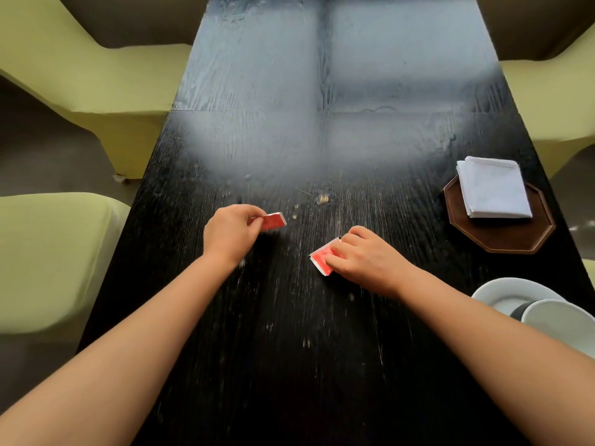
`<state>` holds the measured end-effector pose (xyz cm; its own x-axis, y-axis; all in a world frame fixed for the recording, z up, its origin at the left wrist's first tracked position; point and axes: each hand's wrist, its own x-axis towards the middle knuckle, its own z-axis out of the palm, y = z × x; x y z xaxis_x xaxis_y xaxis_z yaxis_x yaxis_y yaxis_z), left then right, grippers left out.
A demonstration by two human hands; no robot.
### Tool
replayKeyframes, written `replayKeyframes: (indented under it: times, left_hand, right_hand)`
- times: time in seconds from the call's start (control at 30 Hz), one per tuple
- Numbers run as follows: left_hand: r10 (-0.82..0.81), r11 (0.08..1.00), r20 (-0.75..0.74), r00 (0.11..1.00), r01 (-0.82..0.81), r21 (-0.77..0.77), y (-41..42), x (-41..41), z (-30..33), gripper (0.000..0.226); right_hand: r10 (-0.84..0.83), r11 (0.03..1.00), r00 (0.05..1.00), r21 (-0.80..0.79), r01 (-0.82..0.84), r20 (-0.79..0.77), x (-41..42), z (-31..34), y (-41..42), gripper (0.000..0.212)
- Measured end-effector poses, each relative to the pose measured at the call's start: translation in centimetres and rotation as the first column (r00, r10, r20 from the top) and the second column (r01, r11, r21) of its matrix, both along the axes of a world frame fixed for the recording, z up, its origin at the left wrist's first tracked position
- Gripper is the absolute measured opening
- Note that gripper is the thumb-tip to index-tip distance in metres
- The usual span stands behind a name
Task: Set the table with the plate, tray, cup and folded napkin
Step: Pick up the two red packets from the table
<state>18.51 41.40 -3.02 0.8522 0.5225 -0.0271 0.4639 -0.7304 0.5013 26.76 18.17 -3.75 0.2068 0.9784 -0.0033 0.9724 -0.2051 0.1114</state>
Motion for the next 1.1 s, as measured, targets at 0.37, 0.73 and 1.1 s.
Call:
replayKeyframes:
  times: [0.37, 0.73, 1.1]
  left_hand:
    - [0.227, 0.89, 0.234, 0.945, -0.104, -0.443, -2.2, -6.1, 2.2, 0.019]
    - [0.394, 0.616, 0.188, 0.9, -0.106, -0.78, -6.1, -10.9, 4.5, 0.042]
    - [0.398, 0.433, 0.203, 0.895, 0.012, -0.901, -10.5, -12.5, 6.3, 0.025]
  right_hand:
    - [-0.499, 0.472, 0.379, 0.122, 0.873, -0.779, -4.5, 2.7, 1.6, 0.011]
    - [0.028, 0.284, -0.172, -0.157, 0.946, -0.985, -11.1, 8.1, 2.8, 0.019]
    - [-0.307, 0.279, 0.183, 0.095, 0.955, -0.934, -13.9, 8.2, 2.7, 0.012]
